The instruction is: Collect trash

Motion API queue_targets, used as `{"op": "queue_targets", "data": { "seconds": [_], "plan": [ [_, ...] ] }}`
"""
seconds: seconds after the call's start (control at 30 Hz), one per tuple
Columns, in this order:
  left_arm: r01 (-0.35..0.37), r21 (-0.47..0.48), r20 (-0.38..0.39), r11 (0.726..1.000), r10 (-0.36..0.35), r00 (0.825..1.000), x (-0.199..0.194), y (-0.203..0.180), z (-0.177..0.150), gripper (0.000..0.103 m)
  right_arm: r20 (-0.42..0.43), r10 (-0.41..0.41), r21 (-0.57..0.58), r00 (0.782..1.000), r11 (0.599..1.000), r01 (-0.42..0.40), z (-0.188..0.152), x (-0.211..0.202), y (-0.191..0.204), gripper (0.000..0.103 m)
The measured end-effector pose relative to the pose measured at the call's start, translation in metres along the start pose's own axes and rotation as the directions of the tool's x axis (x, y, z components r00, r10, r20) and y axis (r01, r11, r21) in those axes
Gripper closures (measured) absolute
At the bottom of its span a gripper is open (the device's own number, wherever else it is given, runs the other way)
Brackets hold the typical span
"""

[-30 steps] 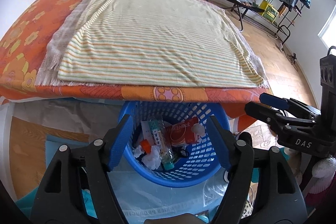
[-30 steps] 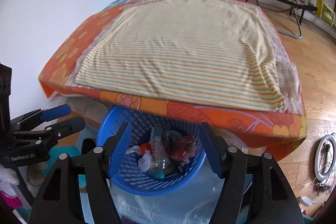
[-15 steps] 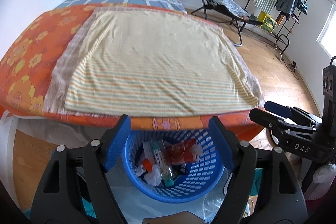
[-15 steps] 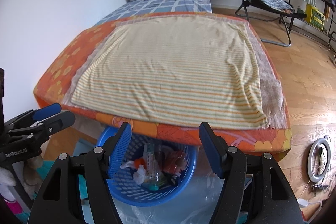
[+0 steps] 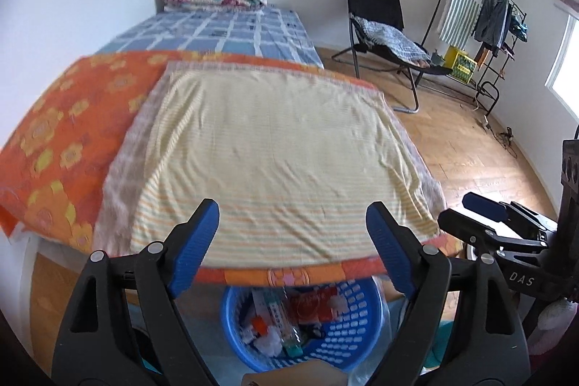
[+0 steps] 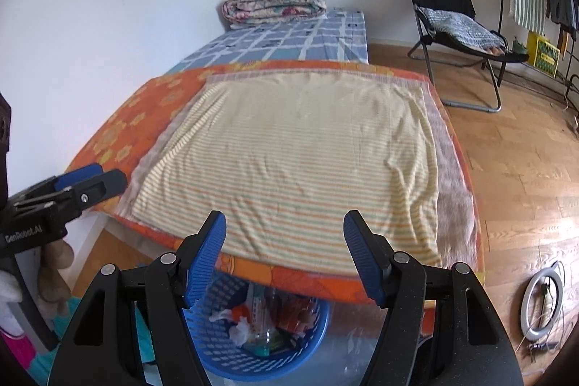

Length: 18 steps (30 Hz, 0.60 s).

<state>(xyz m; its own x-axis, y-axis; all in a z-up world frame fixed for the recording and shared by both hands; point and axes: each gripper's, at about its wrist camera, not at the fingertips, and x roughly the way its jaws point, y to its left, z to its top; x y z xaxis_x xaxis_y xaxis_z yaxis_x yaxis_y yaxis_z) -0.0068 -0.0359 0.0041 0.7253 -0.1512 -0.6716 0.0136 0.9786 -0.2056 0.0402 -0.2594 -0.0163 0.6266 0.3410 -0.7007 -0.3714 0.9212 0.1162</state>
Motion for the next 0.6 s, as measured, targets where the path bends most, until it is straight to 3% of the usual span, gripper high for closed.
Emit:
{"op": "queue_targets", "data": {
  "seconds": [0.2, 0.5, 0.6],
  "plan": [
    [0.011, 0.009, 0.053, 1.000, -0.011, 0.999, -0.003, -0.002, 0.019, 0.016, 0.038, -0.008, -0.031, 0.999, 0.999, 0.009, 0.019, -0.002, 0.000, 0.033],
    [-0.013, 0.021, 0.070, 1.000, 0.011, 0.997, 0.000, -0.004, 0.027, 0.016, 0.064, -0.003, -0.020, 0.998, 1.000, 0.004, 0.028, 0.001, -0.001, 0.026],
    [-0.022, 0.011, 0.075, 1.000, 0.022, 0.997, 0.002, -0.003, 0.028, 0.004, 0.089, -0.016, -0.030, 0.996, 0.999, 0.019, 0.029, 0.000, 0.000, 0.024]
  ]
}}
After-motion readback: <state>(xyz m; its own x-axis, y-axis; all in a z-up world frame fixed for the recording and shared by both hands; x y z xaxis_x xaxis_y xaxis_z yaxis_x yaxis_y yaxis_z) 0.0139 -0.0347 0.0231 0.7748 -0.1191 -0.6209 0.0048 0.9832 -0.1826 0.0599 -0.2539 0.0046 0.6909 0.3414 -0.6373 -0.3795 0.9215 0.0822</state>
